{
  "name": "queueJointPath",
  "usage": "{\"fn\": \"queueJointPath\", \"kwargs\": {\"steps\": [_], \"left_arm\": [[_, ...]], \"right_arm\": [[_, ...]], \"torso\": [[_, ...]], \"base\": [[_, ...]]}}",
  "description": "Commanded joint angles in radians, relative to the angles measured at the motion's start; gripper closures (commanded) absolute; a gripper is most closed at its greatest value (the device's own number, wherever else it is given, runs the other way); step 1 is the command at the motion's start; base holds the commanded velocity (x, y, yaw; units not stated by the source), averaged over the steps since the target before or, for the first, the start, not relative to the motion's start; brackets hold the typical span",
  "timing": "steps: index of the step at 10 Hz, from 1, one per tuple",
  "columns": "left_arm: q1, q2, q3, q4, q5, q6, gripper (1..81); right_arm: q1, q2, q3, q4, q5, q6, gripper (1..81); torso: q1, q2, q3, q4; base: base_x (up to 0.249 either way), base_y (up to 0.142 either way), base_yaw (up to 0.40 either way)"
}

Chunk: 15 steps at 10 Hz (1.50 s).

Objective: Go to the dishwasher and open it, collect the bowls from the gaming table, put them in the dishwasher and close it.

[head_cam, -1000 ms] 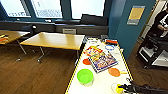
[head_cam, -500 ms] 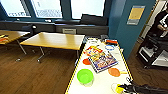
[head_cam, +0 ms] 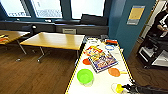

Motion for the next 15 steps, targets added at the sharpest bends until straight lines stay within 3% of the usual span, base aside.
{"fn": "queueJointPath", "kwargs": {"steps": [1,9,10,13,15], "left_arm": [[-0.014,-0.001,-0.004,-0.007,0.06,-0.003,1.0],[-0.011,-0.009,-0.004,-0.021,0.062,-0.003,1.0],[-0.011,-0.009,-0.004,-0.021,0.062,-0.003,1.0],[-0.011,-0.007,-0.004,-0.021,0.06,-0.001,1.0],[-0.011,-0.003,0.0,-0.018,0.06,-0.001,1.0]], "right_arm": [[0.113,-0.026,-0.005,0.018,-0.024,0.006,1.0],[0.076,0.046,-0.05,0.024,0.008,0.005,1.0],[0.07,0.046,-0.048,0.024,0.03,0.005,81.1],[0.079,0.008,-0.011,0.05,0.033,0.006,81.1],[0.139,-0.105,0.122,0.068,0.016,0.006,81.1]], "torso": [[0.0,0.0,0.0,0.0],[0.0,0.0,0.0,0.0],[0.0,0.0,0.0,0.0],[0.0,0.0,0.0,0.0],[0.0,0.0,0.0,0.0]], "base": [[0.0,0.0,0.0],[0.0,0.0,0.0],[0.0,0.0,0.0],[0.0,0.0,0.0],[0.0,0.0,0.0]]}}
